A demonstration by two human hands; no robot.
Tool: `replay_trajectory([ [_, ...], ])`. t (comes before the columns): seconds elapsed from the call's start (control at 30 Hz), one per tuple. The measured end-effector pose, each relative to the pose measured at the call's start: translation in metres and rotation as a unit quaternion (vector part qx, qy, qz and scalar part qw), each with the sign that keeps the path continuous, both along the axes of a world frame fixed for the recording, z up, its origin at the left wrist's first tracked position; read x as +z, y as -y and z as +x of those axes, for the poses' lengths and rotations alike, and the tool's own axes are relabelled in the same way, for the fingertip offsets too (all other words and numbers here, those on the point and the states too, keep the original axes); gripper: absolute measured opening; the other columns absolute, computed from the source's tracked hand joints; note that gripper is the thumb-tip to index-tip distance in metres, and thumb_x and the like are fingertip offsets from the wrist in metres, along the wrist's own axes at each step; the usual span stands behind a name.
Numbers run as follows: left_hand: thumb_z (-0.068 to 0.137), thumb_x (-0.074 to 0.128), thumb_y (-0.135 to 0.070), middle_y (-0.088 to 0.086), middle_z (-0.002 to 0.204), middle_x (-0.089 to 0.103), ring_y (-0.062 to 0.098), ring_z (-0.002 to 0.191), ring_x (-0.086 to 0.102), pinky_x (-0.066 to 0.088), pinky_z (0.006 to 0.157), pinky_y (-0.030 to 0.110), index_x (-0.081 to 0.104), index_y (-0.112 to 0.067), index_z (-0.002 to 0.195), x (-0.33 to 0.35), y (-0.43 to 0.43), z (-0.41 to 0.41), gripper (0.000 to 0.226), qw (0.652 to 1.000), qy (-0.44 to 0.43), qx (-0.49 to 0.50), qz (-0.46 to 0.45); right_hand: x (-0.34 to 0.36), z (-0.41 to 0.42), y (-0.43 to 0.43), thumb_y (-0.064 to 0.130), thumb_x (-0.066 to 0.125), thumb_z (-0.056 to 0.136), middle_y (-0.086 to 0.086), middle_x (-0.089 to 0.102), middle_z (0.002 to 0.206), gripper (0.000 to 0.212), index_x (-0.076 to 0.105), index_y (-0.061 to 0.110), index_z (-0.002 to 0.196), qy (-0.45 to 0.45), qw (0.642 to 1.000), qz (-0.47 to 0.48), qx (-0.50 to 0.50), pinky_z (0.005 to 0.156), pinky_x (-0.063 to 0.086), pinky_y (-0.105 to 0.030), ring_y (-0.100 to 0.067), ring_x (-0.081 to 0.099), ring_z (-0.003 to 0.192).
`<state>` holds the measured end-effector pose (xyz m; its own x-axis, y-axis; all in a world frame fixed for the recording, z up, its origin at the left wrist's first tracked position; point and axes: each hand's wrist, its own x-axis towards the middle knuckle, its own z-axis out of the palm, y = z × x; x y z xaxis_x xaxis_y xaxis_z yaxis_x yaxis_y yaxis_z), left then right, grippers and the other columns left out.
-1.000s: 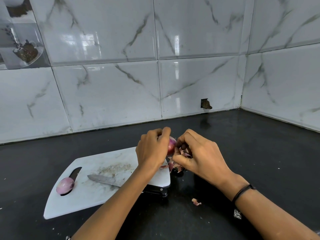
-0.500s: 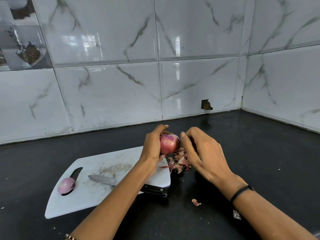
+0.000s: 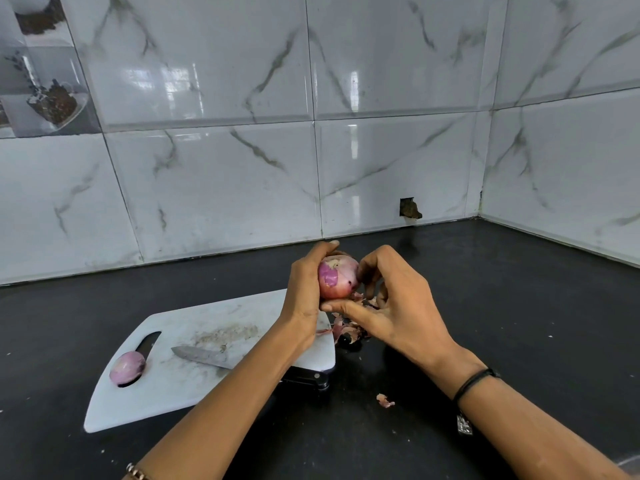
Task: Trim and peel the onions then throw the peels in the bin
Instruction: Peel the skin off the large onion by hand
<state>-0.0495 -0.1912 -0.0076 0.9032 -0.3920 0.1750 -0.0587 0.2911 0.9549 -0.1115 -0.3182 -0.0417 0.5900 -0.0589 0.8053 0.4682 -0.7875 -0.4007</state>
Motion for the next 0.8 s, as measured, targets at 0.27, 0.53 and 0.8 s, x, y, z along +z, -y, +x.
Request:
replay_trajectory([
  [0.27, 0.097, 0.058, -0.03, 0.016, 0.071, 0.071, 0.023, 0.064, 0.068, 0.054, 0.061, 0.026, 0.074, -0.002, 0.075, 0.0, -0.005, 0.009, 0.039, 0.995, 0.068, 0.031, 0.062, -0.001, 0.003, -0.004, 0.043, 0.093, 0.068, 0.012, 0.052, 0.093, 0.052, 0.055, 0.021, 0.096, -0.004, 0.999, -0.023, 0.04, 0.067, 0.041, -0.01, -0.005, 0.051, 0.078],
  [0.53, 0.098, 0.056, -0.032, 0.017, 0.07, 0.071, 0.022, 0.064, 0.067, 0.053, 0.068, 0.03, 0.072, -0.01, 0.063, 0.0, -0.007, 0.009, 0.045, 0.988, 0.118, 0.018, 0.101, -0.001, 0.004, -0.004, 0.055, 0.091, 0.064, 0.015, 0.05, 0.098, 0.058, 0.059, 0.022, 0.101, -0.013, 0.999, -0.033, 0.041, 0.065, 0.049, -0.026, -0.011, 0.055, 0.084],
  [0.8, 0.095, 0.058, -0.039, 0.017, 0.069, 0.063, 0.025, 0.067, 0.061, 0.049, 0.074, 0.039, 0.067, -0.009, 0.062, -0.003, -0.005, 0.012, 0.046, 0.987, 0.104, 0.032, 0.117, -0.002, 0.004, -0.004, 0.051, 0.093, 0.064, 0.011, 0.052, 0.097, 0.057, 0.062, 0.02, 0.102, -0.005, 0.998, -0.027, 0.048, 0.065, 0.05, -0.028, -0.012, 0.055, 0.082],
])
